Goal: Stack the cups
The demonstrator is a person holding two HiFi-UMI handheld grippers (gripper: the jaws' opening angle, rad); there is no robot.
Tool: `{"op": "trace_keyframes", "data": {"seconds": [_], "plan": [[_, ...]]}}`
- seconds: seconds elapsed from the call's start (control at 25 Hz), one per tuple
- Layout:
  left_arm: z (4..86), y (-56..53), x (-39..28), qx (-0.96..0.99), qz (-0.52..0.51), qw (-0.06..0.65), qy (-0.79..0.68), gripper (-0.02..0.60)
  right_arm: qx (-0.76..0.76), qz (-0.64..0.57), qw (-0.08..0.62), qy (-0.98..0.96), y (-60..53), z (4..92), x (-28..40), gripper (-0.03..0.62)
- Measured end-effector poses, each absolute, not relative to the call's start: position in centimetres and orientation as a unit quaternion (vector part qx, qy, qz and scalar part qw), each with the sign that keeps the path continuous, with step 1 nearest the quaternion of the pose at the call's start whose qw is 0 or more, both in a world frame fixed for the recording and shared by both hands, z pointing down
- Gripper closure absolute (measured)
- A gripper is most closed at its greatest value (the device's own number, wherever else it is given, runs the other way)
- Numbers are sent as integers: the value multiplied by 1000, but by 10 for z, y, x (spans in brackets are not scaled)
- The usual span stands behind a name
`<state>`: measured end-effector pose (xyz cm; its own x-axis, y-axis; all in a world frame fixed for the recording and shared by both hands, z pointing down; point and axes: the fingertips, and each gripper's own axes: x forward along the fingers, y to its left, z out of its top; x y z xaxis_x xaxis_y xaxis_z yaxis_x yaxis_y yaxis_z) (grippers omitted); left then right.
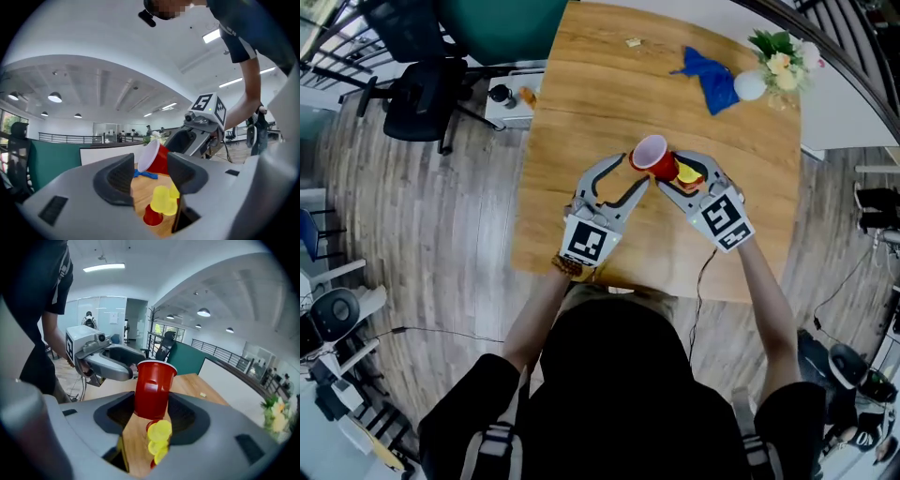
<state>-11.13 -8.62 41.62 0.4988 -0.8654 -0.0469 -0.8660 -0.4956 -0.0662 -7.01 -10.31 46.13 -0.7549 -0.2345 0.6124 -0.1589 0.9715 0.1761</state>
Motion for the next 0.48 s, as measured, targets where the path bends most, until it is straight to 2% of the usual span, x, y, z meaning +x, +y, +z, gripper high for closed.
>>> {"op": "trace_keyframes", "data": {"seconds": [0.12,0.2,0.48], "plan": [[430,-68,-80,-892,-21,31,451,357,108,-30,337,-935,-74,477,-55,358],[439,-59,-65,-901,-19,4,434,420,109,-7,337,-935,-62,485,-45,361],[442,-56,-38,-911,41,-87,401,462,121,38,307,-943,-52,495,-4,357]]}}
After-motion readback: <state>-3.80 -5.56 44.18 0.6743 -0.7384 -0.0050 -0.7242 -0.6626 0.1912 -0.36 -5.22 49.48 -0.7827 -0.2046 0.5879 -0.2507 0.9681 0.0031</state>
